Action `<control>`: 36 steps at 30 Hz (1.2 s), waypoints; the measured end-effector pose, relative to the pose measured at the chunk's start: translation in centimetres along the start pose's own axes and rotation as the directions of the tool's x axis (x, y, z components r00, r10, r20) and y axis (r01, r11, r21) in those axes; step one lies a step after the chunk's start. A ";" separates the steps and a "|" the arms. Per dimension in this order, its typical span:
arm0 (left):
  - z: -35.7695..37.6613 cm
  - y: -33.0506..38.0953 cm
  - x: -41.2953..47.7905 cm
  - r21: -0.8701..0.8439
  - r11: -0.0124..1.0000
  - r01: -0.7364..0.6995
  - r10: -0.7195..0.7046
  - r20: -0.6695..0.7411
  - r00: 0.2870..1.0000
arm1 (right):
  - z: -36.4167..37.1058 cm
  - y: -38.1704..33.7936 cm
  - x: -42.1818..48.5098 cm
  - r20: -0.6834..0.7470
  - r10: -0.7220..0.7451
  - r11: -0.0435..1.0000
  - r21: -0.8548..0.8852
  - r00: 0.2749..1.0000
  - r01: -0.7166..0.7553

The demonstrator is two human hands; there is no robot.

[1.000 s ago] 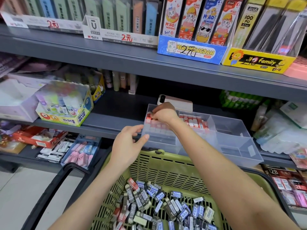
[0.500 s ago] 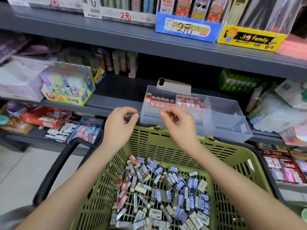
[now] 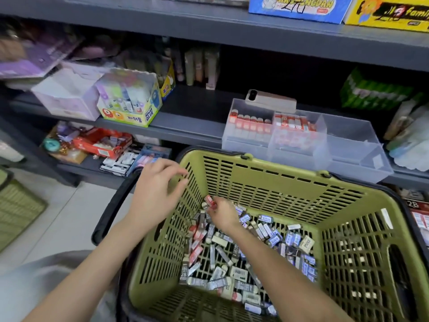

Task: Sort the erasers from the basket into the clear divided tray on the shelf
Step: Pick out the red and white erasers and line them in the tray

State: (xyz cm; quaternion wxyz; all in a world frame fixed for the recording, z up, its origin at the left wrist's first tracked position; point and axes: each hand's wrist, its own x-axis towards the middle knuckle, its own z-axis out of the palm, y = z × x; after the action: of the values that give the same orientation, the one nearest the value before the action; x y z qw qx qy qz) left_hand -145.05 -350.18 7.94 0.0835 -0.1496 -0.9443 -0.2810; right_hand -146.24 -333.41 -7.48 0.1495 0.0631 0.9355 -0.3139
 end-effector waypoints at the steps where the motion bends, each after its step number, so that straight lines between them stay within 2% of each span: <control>1: 0.2 -0.1 -0.2 0.009 1.000 -0.007 0.007 0.007 1.000 | 0.5 -0.2 0.4 -0.015 0.000 1.000 -0.015 1.000 0.000; 5: 1.0 -0.2 -0.5 0.102 0.994 -0.040 0.040 0.003 0.999 | 1.4 -0.5 1.4 -0.015 0.030 0.999 -0.030 0.999 -0.030; 9: 1.2 0.1 -0.5 0.136 0.991 -0.015 0.014 0.010 1.000 | 0.9 0.0 0.9 0.014 -0.010 0.996 -0.093 1.000 0.012; 10: 1.1 0.2 -0.5 0.130 0.991 -0.009 0.009 -0.001 1.000 | 0.5 0.0 0.5 -0.001 -0.021 0.999 -0.034 1.000 0.021; 12: 1.0 0.6 -0.5 0.124 0.992 -0.018 0.023 -0.037 0.999 | -0.9 -0.5 -0.7 -0.020 -0.008 0.964 0.266 1.000 0.013; 13: 1.0 1.0 -0.6 0.120 0.992 -0.034 0.041 -0.056 0.998 | -1.9 -1.0 -1.4 0.007 0.005 0.885 0.465 1.000 -0.008; 15: 1.0 2.1 -0.8 0.083 0.995 -0.057 0.062 -0.052 0.997 | -4.2 -1.8 -3.1 0.139 -0.062 0.611 0.788 0.988 -0.073; 16: 1.0 2.7 -1.0 0.046 0.998 -0.042 0.042 -0.004 0.999 | -5.3 -2.3 -4.0 0.195 -0.142 0.483 0.870 0.970 -0.104; 17: 1.0 3.1 -1.1 0.007 1.000 -0.003 0.002 0.063 0.998 | -6.2 -2.6 -4.8 0.232 -0.222 0.398 0.908 0.947 -0.129; 19: 1.1 3.3 -1.1 -0.034 0.997 0.066 -0.058 0.207 0.977 | -7.5 -3.2 -6.3 0.258 -0.340 0.298 0.942 0.904 -0.156; 21: 1.2 3.3 -1.0 -0.060 0.994 0.093 -0.067 0.341 0.938 | -8.0 -3.3 -7.1 0.250 -0.375 0.195 0.963 0.893 -0.187; 23: 1.3 3.2 -1.1 -0.108 0.982 0.155 -0.093 0.438 0.894 | -7.7 -3.3 -7.3 0.235 -0.379 0.125 0.971 0.895 -0.203; 25: 1.3 2.9 -1.2 -0.196 0.940 0.280 -0.164 0.457 0.874 | -6.7 -3.2 -7.2 0.239 -0.322 0.074 0.971 0.916 -0.227; 26: 1.1 2.8 -1.1 -0.262 0.896 0.357 -0.221 0.434 0.873 | -5.9 -3.0 -6.8 0.228 -0.263 0.125 0.972 0.937 -0.201; 27: 0.6 2.6 -0.8 -0.344 0.831 0.437 -0.291 0.401 0.869 | -5.0 -2.8 -6.4 0.187 -0.205 0.305 0.945 0.961 -0.118; 28: 0.0 2.4 -0.4 -0.440 0.741 0.507 -0.360 0.377 0.853 | -4.0 -2.4 -5.9 0.110 -0.175 0.601 0.799 0.978 0.018; 29: -0.6 2.2 0.0 -0.541 0.629 0.559 -0.412 0.378 0.829 | -2.9 -1.9 -5.2 0.054 -0.218 0.856 0.491 0.974 0.164; 30: -1.3 2.0 0.4 -0.635 0.500 0.588 -0.442 0.397 0.804 | -1.8 -1.4 -4.5 0.075 -0.307 0.944 0.155 0.949 0.293; 31: -1.8 1.9 0.8 -0.711 0.366 0.601 -0.455 0.426 0.782 | -0.6 -0.8 -3.9 0.137 -0.375 0.916 -0.099 0.917 0.389; 32: -2.2 1.8 1.0 -0.758 0.240 0.606 -0.459 0.462 0.759 | 0.4 -0.3 -3.4 0.194 -0.421 0.852 -0.249 0.886 0.460; 34: -2.6 1.9 1.3 -0.780 0.069 0.622 -0.446 0.534 0.719 | 1.6 0.9 -2.6 0.235 -0.478 0.757 -0.380 0.847 0.532; 36: -2.4 2.0 1.2 -0.766 0.005 0.643 -0.413 0.584 0.699 | 1.7 2.0 -2.1 0.209 -0.500 0.714 -0.450 0.840 0.536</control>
State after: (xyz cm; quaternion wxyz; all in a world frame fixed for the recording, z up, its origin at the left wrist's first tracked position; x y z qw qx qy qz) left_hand -145.39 -349.67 11.25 -0.2273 0.1731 -0.5596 -0.7780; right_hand -143.45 -332.90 -9.30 0.1000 -0.2530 0.9574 -0.0969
